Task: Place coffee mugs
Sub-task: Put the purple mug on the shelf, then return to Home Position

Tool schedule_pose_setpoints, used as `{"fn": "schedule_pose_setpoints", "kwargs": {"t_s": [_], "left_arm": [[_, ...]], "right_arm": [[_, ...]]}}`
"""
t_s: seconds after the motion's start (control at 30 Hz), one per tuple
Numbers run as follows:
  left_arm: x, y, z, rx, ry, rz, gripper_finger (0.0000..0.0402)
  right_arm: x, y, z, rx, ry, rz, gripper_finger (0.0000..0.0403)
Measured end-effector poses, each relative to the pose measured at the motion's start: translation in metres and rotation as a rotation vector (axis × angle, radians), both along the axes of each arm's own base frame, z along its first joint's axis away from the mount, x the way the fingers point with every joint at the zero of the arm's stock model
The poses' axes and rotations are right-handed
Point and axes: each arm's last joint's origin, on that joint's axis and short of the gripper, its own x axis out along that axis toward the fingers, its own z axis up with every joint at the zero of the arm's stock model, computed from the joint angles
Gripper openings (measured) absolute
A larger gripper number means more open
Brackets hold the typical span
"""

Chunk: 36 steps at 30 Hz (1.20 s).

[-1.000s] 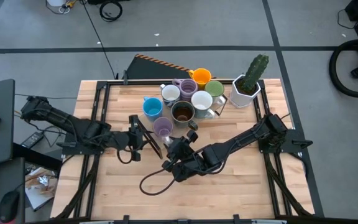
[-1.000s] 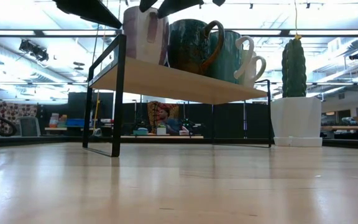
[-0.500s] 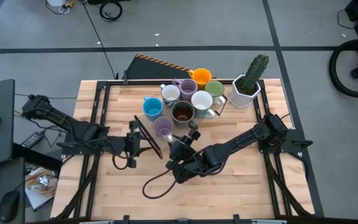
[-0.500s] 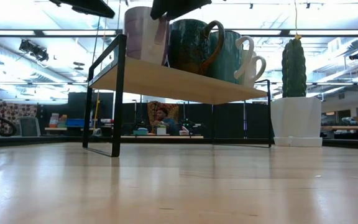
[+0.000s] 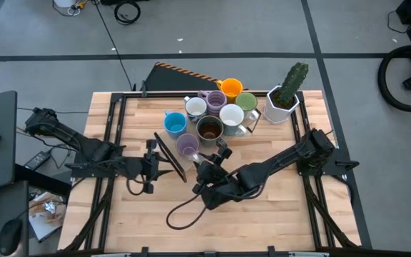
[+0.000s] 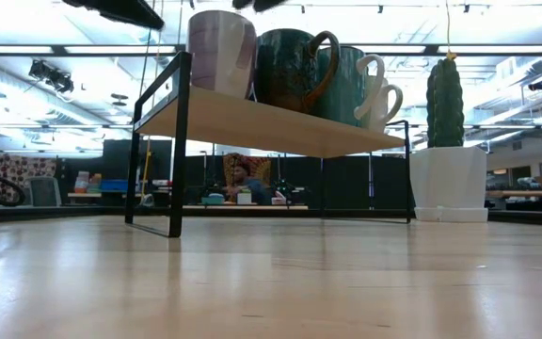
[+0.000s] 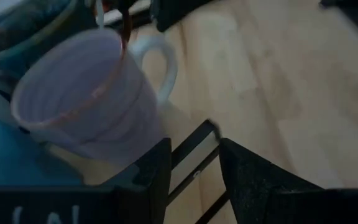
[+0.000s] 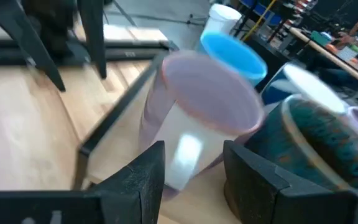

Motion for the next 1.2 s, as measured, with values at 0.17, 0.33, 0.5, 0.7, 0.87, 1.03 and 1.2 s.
{"fn": "schedule_pose_setpoints", "kwargs": {"t_s": [0.17,0.33,0.5,0.7,0.87,1.03,1.2], "left_arm": [[-0.015,0.003,0.015,-0.046,-0.064,-0.036,0.0142],[-0.028,0.006,0.014,-0.097,-0.107,-0.09,0.0142],[-0.042,0.013,-0.007,-0.153,-0.128,-0.106,0.0142],[-0.066,0.025,-0.011,-0.251,-0.237,-0.132,0.0142],[-0.081,0.032,-0.015,-0.344,-0.334,-0.177,0.0142],[-0.092,0.039,-0.023,-0.382,-0.392,-0.181,0.0142],[-0.101,0.043,-0.027,-0.415,-0.45,-0.185,0.0142]], "right_arm": [[-0.019,-0.005,0.027,0.058,-0.029,0.015,0.0173],[-0.04,-0.012,0.052,0.102,-0.018,0.041,0.0186],[-0.057,-0.018,0.05,0.135,0.027,0.073,0.0194],[-0.094,-0.036,0.039,0.207,-0.005,0.028,0.0191],[-0.127,-0.05,0.03,0.277,-0.108,0.065,0.019],[-0.152,-0.06,0.025,0.335,-0.188,0.193,0.019],[-0.176,-0.075,0.013,0.361,-0.247,0.281,0.019]]}}
